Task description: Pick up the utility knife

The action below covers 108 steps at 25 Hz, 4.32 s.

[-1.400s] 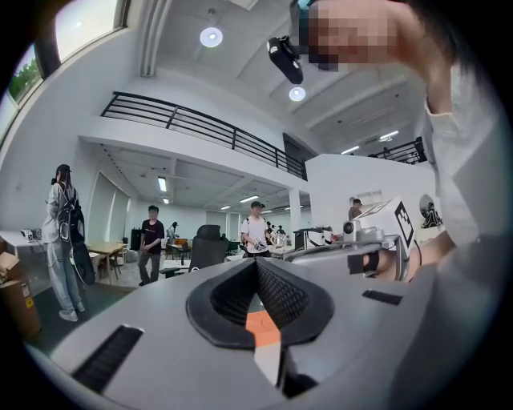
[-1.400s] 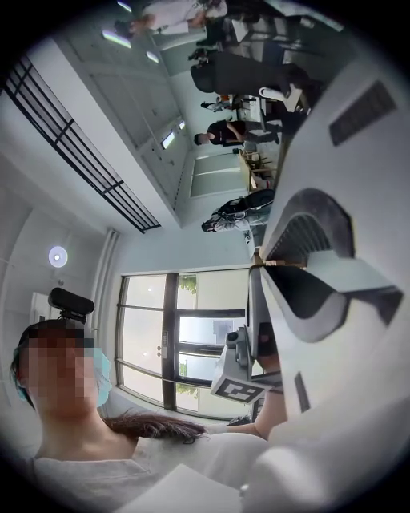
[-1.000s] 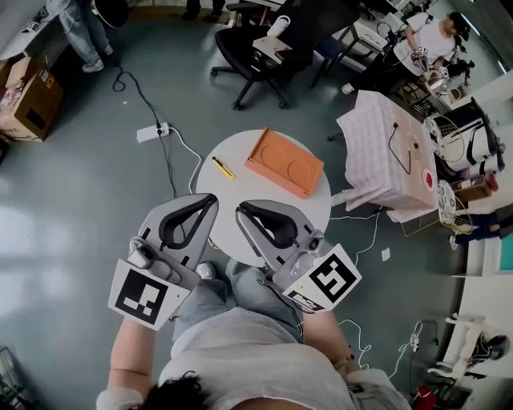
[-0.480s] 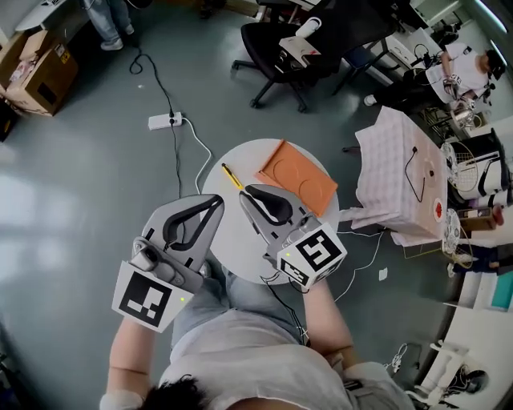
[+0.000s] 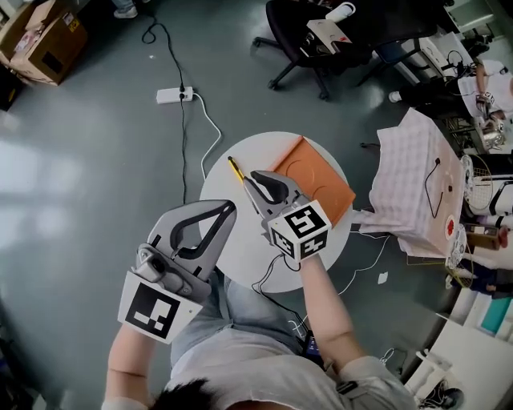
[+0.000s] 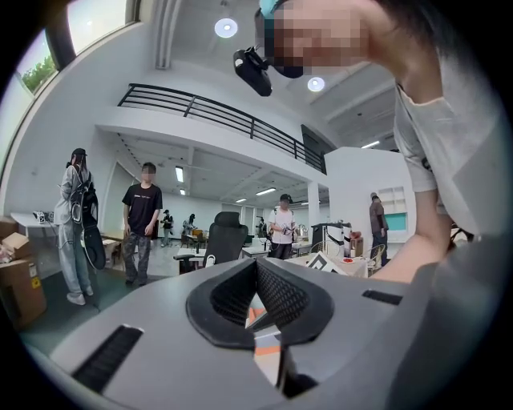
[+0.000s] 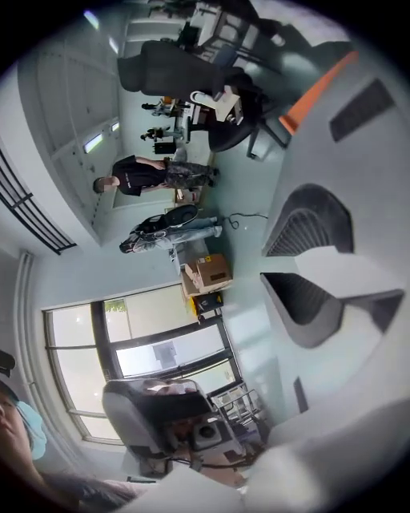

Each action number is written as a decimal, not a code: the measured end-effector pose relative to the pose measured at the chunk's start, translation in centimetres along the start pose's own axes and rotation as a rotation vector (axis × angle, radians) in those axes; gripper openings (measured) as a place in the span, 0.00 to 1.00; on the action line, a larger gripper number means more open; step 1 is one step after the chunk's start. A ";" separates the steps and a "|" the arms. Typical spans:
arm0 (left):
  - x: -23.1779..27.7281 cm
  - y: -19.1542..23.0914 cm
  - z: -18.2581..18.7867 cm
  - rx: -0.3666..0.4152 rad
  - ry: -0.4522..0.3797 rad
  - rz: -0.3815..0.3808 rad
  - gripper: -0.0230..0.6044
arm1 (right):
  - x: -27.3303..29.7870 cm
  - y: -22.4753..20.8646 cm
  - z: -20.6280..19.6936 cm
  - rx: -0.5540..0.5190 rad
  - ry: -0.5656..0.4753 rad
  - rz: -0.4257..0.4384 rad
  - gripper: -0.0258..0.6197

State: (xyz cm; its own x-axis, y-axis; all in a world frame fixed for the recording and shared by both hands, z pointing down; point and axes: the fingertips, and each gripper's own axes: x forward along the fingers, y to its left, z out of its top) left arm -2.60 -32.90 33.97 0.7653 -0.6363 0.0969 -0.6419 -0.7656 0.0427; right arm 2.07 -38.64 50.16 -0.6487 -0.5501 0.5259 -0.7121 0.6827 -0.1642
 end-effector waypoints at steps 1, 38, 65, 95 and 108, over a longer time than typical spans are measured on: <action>0.2 0.0 -0.5 0.000 0.003 0.000 0.05 | 0.6 -0.2 -0.9 0.003 0.018 0.002 0.15; -0.3 0.7 -7.1 -0.073 0.057 0.024 0.05 | 8.6 -4.2 -13.6 0.018 0.369 -0.176 0.10; -1.9 -4.2 -0.5 0.062 -0.006 -0.092 0.05 | -3.6 4.0 -1.0 0.009 0.005 -0.171 0.09; -3.0 -12.3 4.5 0.135 -0.049 -0.291 0.05 | -23.3 13.6 9.7 -0.057 -0.490 -0.284 0.09; -4.0 -12.2 5.2 0.126 -0.066 -0.275 0.05 | -23.6 14.9 10.3 -0.087 -0.531 -0.257 0.09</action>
State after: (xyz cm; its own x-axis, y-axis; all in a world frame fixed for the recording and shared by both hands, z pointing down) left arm 2.43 -21.54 27.87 0.9135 -0.4055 0.0338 -0.4028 -0.9129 -0.0659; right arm 4.04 -20.44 26.69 -0.5200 -0.8529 0.0463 -0.8540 0.5203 -0.0064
